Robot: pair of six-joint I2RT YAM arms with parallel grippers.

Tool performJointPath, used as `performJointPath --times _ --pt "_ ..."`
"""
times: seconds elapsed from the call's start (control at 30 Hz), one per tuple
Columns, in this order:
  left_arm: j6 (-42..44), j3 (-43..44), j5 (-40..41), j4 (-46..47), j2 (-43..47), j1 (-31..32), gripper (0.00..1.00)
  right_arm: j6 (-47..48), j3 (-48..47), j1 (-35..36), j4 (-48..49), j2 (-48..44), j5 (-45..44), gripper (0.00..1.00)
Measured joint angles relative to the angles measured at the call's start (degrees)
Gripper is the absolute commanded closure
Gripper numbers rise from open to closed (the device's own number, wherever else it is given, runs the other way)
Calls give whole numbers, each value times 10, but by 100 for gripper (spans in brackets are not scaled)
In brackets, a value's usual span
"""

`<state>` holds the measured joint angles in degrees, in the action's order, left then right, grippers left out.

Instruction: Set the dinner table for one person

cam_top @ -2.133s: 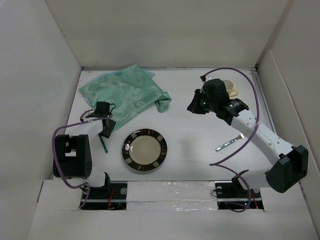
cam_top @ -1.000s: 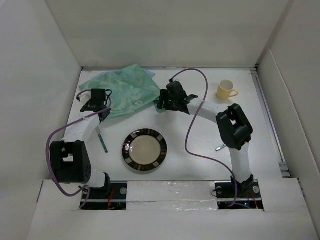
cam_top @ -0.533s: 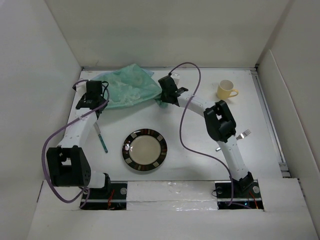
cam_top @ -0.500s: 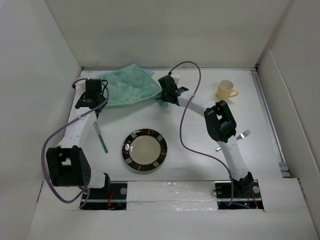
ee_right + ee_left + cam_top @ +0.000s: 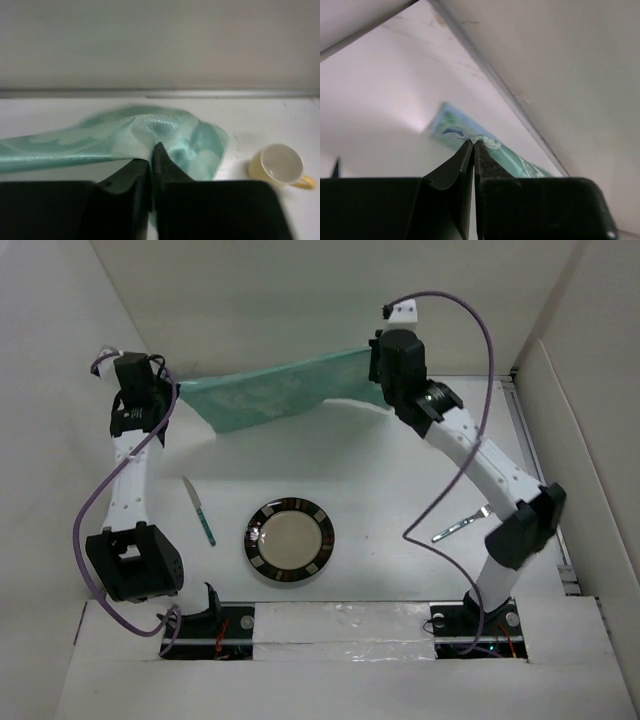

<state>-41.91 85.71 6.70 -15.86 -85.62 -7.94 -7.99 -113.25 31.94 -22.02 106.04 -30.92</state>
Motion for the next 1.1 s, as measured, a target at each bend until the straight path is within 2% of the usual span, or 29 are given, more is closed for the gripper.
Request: performJointPath --times 0.1,0.17,0.23,0.33,0.47,0.57,0.63,0.93,1.1 --pt "-7 -82 -14 15 36 -26 100 9 168 58 30 -130 -39 75" --pt "-10 -146 -17 14 58 -28 100 -21 272 103 9 -181 -55 62" --pt "-16 -208 -21 12 75 -28 100 -66 355 131 -32 -197 -57 48" --pt "-22 -275 -34 2 90 -26 100 -134 464 139 -108 -214 -38 41" --pt "-31 -329 -52 -3 120 -26 100 -210 548 134 -161 -304 12 37" --pt "-36 -342 -57 -4 146 -26 100 -270 570 127 -153 -382 60 37" --pt "-36 -342 -60 -2 158 -26 100 -317 582 120 -140 -398 86 36" --pt "-36 -349 -74 -2 178 -23 100 -463 665 38 -105 -309 193 38" --pt "-36 -355 -74 -2 187 -9 100 -506 702 -12 -65 -302 226 40"
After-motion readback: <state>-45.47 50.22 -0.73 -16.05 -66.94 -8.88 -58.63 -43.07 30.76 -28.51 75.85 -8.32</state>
